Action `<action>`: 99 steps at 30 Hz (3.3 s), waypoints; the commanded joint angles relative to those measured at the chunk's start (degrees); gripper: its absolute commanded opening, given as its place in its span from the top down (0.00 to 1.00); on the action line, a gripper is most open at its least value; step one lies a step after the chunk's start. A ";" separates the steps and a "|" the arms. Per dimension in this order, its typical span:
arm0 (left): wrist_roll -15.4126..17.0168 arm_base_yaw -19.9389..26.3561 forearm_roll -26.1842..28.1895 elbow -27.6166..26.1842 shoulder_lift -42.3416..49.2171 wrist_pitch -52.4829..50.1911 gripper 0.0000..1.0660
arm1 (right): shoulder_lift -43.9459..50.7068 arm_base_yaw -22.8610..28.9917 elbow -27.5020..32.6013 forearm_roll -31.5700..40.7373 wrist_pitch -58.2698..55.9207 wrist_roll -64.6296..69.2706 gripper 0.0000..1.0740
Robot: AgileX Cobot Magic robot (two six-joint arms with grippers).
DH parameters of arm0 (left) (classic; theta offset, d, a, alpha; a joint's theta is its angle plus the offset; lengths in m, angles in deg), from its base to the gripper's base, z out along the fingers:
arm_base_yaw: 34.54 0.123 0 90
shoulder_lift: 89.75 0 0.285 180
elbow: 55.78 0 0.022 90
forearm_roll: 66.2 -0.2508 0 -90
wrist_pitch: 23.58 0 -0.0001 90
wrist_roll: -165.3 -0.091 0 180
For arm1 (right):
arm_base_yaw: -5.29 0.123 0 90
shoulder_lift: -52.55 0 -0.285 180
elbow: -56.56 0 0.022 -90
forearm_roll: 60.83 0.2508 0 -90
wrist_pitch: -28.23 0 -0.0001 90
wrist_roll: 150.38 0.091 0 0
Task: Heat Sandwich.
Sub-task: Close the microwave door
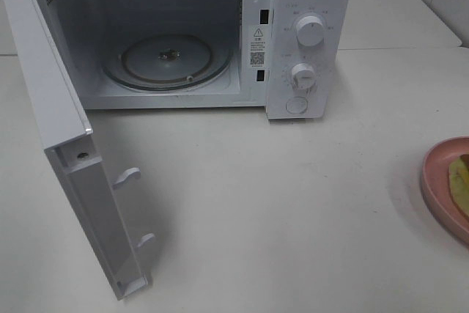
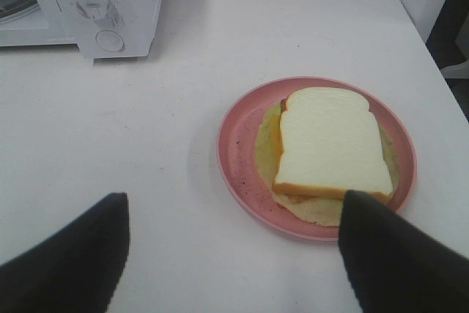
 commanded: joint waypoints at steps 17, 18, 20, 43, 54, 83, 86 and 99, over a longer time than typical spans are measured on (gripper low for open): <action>0.00 0.06 0.29 0.23 1.15 -0.57 0.03 | 1.55 -0.29 0.00 0.17 0.06 -0.46 0.29; 0.00 0.06 0.29 0.23 1.15 -0.57 0.03 | 1.55 -0.29 0.00 0.17 0.06 -0.46 0.29; 0.00 0.06 0.29 0.23 1.15 -0.57 0.03 | 1.55 -0.29 0.00 0.17 0.06 -0.46 0.29; 0.00 0.06 -3.67 0.52 -9.63 -16.84 0.48 | 1.55 -0.29 0.00 0.17 0.06 -0.46 0.29; -0.06 0.06 -3.78 8.48 -22.98 -41.02 1.00 | 1.55 -0.29 0.00 0.17 0.06 -0.46 0.29; 3.78 0.06 -4.70 19.60 -61.59 -98.09 1.00 | 1.55 -0.29 0.00 0.17 0.06 -0.46 0.29; 7.16 0.06 -6.30 19.60 -66.41 -102.39 1.00 | 1.55 -0.29 0.00 0.17 0.06 -0.46 0.29; 9.17 -1.20 -17.76 19.48 -82.05 -122.90 1.00 | 1.55 -0.29 0.00 0.17 0.06 -0.46 0.29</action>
